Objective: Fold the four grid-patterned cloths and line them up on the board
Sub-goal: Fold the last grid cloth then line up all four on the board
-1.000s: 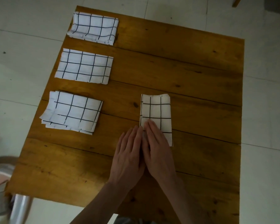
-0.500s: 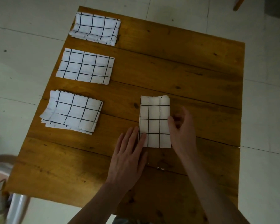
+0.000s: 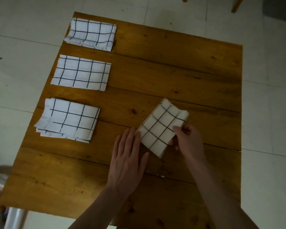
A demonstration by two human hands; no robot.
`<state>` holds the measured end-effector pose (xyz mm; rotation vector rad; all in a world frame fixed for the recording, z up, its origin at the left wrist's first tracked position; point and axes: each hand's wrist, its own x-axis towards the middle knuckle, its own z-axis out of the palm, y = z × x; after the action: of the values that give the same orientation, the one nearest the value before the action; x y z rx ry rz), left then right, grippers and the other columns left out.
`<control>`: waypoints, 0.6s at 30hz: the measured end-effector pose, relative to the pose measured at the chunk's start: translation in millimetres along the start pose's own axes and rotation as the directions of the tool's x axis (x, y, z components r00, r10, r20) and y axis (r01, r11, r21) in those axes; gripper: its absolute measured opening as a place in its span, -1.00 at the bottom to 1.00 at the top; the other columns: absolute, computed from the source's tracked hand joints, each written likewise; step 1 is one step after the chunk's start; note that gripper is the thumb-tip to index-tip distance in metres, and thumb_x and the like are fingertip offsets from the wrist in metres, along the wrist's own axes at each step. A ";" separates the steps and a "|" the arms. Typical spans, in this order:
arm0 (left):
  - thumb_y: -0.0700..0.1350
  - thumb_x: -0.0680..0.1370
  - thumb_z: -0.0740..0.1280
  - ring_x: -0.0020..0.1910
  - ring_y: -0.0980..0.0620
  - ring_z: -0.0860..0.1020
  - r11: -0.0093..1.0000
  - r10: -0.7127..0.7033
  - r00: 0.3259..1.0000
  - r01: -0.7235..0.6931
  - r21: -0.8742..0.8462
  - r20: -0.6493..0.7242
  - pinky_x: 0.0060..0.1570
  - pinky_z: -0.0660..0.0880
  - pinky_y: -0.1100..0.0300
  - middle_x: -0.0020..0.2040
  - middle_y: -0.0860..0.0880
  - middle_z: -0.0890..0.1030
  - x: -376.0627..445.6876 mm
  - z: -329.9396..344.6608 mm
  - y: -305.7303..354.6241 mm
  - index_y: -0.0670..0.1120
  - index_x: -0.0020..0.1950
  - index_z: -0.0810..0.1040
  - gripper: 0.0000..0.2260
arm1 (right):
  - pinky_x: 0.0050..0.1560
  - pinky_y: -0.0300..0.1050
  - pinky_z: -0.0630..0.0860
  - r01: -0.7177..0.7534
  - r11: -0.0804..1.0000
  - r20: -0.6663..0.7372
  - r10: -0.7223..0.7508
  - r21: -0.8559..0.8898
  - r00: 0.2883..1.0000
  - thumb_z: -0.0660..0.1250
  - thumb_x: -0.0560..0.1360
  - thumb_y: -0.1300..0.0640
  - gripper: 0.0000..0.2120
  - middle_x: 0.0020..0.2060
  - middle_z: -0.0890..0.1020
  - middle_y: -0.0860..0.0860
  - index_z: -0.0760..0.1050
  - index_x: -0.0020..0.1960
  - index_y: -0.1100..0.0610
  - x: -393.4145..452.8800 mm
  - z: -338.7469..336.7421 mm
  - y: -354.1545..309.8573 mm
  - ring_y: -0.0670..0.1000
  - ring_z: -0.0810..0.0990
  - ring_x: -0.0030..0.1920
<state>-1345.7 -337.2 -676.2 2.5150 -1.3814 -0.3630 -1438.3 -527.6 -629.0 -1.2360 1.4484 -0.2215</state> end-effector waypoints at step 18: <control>0.10 0.75 0.06 0.68 -0.08 0.05 0.984 0.162 0.987 -0.163 0.076 0.012 0.59 0.19 -0.13 0.69 -0.14 0.12 -11.9 13.0 36.3 -0.15 0.68 0.13 -0.44 | 0.36 0.07 0.47 0.622 0.310 0.258 -0.712 -0.719 0.653 0.05 0.71 -0.05 -0.57 0.41 0.51 0.09 0.45 0.45 0.12 -40.2 -17.0 82.0 0.08 0.47 0.43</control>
<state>-1384.8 -347.1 -675.2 2.4394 -1.6191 -0.2905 -1505.4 -470.5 -658.4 -2.6021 0.9995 -0.2386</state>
